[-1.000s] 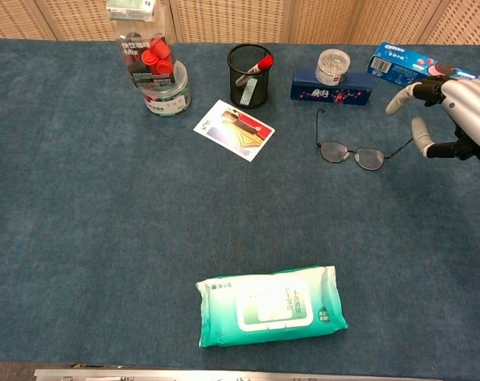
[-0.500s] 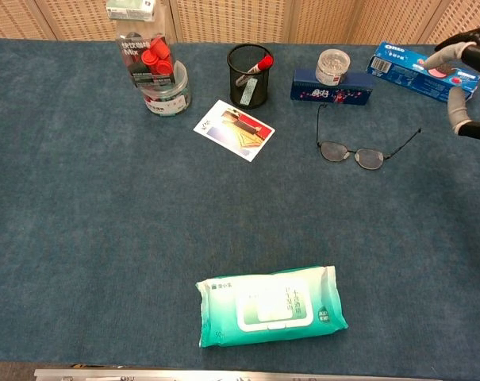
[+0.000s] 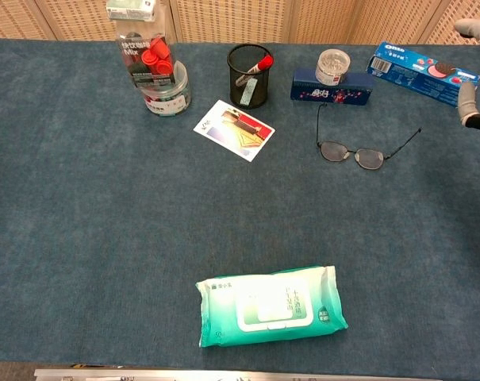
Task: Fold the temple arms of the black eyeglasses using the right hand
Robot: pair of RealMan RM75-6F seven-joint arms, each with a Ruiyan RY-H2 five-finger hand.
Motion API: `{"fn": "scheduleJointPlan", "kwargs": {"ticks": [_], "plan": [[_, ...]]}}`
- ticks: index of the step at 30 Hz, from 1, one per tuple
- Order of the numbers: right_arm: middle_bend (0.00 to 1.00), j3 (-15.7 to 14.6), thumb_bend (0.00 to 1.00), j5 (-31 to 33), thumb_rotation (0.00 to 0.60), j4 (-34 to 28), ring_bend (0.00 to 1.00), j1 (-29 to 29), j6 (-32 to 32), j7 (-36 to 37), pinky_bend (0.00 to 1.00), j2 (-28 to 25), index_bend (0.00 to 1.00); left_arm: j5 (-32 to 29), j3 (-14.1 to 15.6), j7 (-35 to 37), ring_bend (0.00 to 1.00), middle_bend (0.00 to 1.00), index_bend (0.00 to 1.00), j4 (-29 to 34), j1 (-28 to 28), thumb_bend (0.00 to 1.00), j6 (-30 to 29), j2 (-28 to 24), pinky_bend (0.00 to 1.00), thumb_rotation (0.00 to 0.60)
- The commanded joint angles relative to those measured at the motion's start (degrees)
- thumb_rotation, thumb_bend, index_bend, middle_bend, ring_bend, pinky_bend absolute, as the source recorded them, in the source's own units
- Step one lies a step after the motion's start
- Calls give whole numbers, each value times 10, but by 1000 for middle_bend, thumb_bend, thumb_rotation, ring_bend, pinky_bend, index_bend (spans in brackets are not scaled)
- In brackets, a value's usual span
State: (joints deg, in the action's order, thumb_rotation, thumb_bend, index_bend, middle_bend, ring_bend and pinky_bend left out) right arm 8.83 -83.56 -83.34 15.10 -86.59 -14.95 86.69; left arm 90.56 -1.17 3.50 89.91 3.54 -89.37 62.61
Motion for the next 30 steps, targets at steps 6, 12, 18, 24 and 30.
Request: {"fn": "scheduleJointPlan", "kwargs": {"ticks": [6,12,18,24,30], "plan": [[168,3,550,20,600,-2,98,7,29,-1,187,4,117,1,0,2,336,401,530,0,-1,250,-2,-1,467,600],[165,5,520,30,600,-4,98,10,43,-5,187,6,116,1,0,4,336,401,530,0,-2,250,-3,-2,467,600],[165,5,507,37,600,-7,98,13,55,-8,187,6,116,1,0,4,336,401,531,0,-2,249,-4,-2,467,600],[165,7,505,51,600,-9,98,15,65,-20,187,8,117,0,0,4,336,401,531,1,-1,249,-2,-3,467,600],[165,9,505,62,600,-10,98,19,76,-29,187,10,116,0,0,6,336,401,530,1,-2,249,-3,-3,467,600]]}}
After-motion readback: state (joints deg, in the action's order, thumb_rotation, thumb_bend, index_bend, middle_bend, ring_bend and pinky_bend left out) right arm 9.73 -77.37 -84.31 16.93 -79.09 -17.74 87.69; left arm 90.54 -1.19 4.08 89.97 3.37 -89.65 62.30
